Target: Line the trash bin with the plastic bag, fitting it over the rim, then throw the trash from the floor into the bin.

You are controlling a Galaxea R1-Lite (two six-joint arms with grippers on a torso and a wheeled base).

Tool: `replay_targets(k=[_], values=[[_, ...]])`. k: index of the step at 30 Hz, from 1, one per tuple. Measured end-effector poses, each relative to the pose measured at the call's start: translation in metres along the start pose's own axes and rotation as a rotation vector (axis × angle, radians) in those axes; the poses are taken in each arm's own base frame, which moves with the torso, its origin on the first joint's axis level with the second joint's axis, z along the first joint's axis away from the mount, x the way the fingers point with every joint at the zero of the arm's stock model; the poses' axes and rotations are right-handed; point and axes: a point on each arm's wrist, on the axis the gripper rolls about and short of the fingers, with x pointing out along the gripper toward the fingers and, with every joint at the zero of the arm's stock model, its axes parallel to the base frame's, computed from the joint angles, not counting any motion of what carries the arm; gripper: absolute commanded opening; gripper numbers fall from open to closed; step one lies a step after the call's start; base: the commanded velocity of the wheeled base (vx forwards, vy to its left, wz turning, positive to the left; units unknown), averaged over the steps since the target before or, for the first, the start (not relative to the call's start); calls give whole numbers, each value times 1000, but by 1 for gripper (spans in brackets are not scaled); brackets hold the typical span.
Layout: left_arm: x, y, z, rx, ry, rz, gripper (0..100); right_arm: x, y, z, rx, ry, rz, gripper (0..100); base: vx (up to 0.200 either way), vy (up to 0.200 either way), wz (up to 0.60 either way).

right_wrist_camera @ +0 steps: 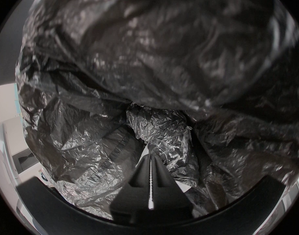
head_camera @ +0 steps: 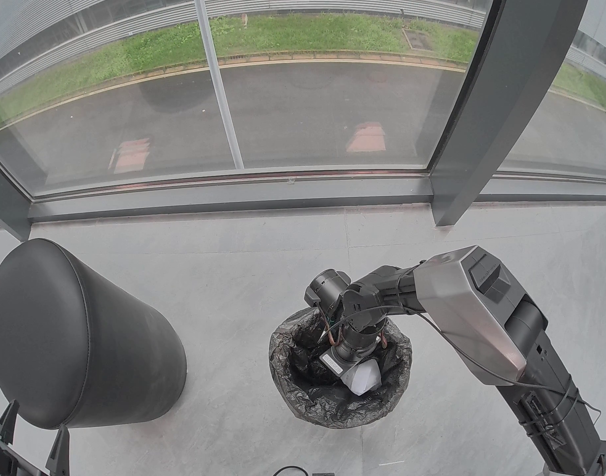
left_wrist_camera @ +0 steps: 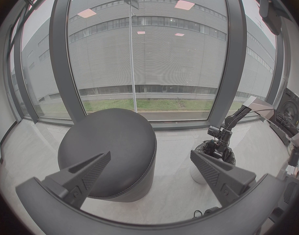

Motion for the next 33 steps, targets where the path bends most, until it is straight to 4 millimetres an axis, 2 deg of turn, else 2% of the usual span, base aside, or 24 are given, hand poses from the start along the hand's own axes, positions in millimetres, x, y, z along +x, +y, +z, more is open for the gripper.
replay_targets(k=[11,20,27,33], values=[[0,0,0,1,0,0,100,-2,15,0,-32,8,-8,0,0,0,0],[0,0,0,0,0,0,100,0,19,0,-48,10,-51,0,0,0,0],[0,0,0,0,0,0,100,16,17,-6,-50,49,-45,0,0,0,0],[0,0,0,0,0,0,100,35,13,-21,-54,167,-39,0,0,0,0]])
